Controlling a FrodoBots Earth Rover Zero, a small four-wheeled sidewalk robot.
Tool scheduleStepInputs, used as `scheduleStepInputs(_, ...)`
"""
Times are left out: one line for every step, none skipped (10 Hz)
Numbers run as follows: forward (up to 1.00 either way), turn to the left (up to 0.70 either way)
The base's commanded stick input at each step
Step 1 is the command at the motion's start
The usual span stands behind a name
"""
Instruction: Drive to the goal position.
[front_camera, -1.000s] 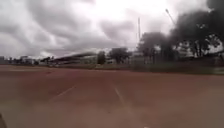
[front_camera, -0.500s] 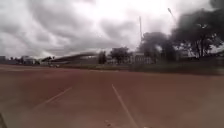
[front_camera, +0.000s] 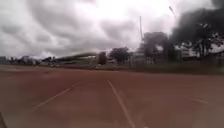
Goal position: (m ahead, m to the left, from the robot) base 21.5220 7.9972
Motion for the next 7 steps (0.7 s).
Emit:
scheduleStepInputs(0.70, 0.00)
scheduleStepInputs(0.70, 0.00)
scheduleStepInputs(0.70, 0.00)
scheduleStepInputs(0.70, 0.00)
scheduleStepInputs(0.70, 0.00)
scheduleStepInputs(0.70, 0.00)
scheduleStepInputs(0.70, 0.00)
